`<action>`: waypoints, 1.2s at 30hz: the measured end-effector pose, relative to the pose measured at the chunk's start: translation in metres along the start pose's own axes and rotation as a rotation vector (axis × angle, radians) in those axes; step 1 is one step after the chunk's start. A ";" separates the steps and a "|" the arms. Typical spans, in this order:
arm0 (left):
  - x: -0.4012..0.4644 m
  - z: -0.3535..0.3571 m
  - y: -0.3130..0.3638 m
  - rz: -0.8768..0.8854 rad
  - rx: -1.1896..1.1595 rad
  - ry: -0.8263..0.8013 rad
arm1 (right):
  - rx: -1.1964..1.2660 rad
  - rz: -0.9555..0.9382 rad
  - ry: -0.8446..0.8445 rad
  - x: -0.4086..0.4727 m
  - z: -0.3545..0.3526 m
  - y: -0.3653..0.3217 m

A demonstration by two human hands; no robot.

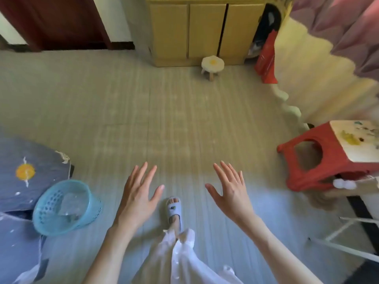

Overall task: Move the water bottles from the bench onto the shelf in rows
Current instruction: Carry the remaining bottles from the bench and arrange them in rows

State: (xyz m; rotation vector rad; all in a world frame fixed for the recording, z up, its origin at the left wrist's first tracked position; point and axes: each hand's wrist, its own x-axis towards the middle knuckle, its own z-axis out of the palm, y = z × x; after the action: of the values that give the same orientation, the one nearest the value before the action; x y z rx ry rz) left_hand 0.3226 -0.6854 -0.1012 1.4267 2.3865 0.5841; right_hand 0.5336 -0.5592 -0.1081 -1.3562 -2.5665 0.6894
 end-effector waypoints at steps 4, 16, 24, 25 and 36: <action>0.103 -0.006 -0.020 0.002 -0.007 -0.051 | -0.027 -0.006 -0.037 0.113 0.006 -0.008; 0.436 -0.047 -0.014 0.154 0.065 -0.074 | -0.064 -0.006 0.072 0.422 -0.053 -0.011; 0.633 -0.038 0.016 0.061 0.010 -0.005 | -0.095 -0.067 0.001 0.637 -0.098 0.036; 0.658 -0.041 0.022 0.061 0.007 0.004 | -0.099 -0.088 0.005 0.665 -0.107 0.038; 0.893 -0.049 0.024 0.019 0.007 0.016 | -0.121 -0.152 -0.017 0.916 -0.136 0.053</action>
State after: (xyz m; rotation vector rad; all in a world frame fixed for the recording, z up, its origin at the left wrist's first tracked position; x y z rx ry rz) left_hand -0.0939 0.1067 -0.0882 1.4549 2.3920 0.5951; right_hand 0.0914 0.2553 -0.0801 -1.1755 -2.7287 0.5304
